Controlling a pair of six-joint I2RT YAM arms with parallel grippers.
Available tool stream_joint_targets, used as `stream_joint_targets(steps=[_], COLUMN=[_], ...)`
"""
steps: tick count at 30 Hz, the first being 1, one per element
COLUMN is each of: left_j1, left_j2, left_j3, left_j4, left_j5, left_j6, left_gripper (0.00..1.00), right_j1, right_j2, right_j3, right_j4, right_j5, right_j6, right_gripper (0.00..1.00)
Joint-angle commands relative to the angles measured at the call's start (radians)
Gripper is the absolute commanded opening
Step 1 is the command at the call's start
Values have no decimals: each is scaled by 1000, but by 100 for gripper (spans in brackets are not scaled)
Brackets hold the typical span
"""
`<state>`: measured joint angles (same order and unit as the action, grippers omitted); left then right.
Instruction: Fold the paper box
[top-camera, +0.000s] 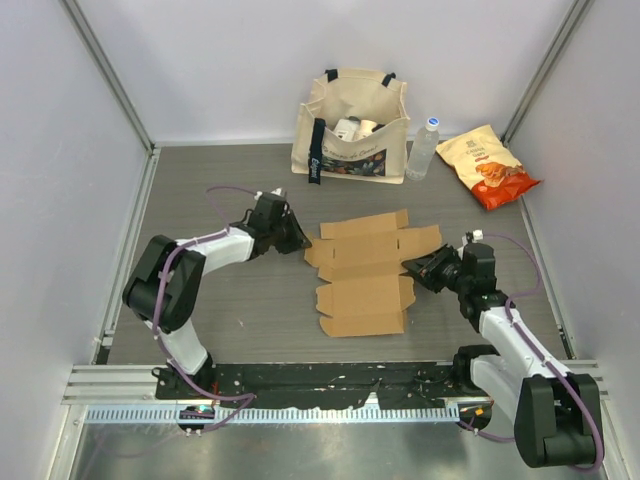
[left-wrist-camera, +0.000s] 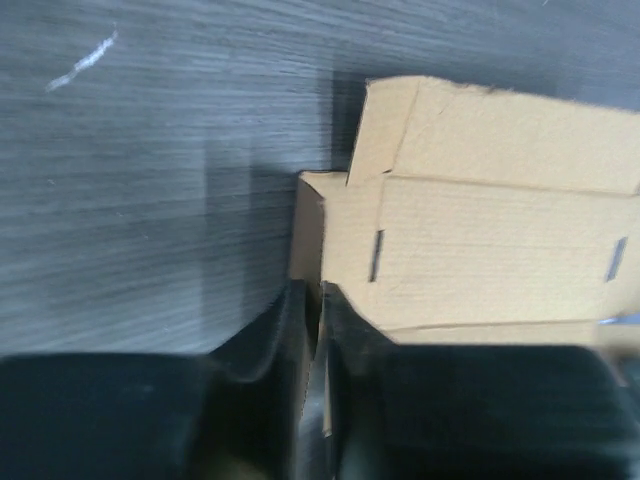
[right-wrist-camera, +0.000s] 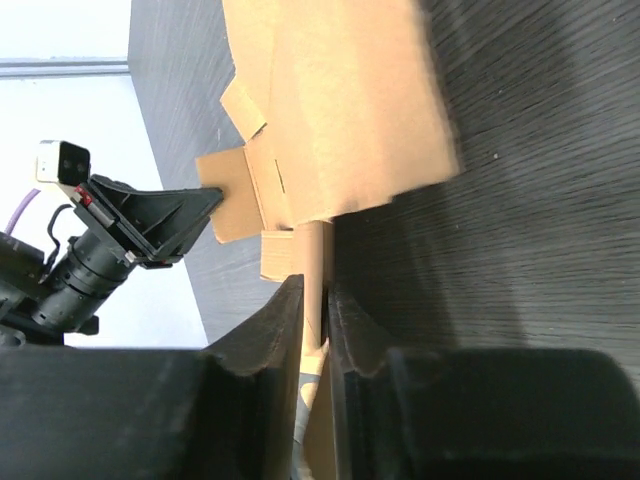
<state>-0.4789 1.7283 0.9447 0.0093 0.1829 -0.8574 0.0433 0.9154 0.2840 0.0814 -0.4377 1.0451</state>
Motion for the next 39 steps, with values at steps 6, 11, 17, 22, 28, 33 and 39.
stream_joint_targets(steps=[6, 11, 17, 22, 28, 33, 39], left_j1=[-6, -7, -9, -10, -10, -6, 19], left_j2=[-85, -186, -308, -326, -323, -355, -368], left_j3=[126, 132, 91, 129, 167, 121, 115], left_j4=[-210, -295, -281, -368, -404, -333, -321], left_j5=[-123, -79, 0, 81, 156, 211, 274], left_j6=[249, 379, 425, 484, 560, 580, 577], left_gripper=[0, 0, 0, 0, 0, 0, 0], right_j1=[3, 6, 128, 185, 213, 211, 213], right_j2=[-7, 91, 365, 523, 648, 734, 777], right_j3=[246, 434, 713, 836, 951, 963, 867], right_j4=[-264, -382, -422, -405, -448, -482, -327], right_j5=[125, 122, -80, -212, -334, -400, -421], right_j6=[-301, -541, -739, -876, -1030, -1094, -1047], right_gripper=[58, 74, 74, 74, 74, 69, 66])
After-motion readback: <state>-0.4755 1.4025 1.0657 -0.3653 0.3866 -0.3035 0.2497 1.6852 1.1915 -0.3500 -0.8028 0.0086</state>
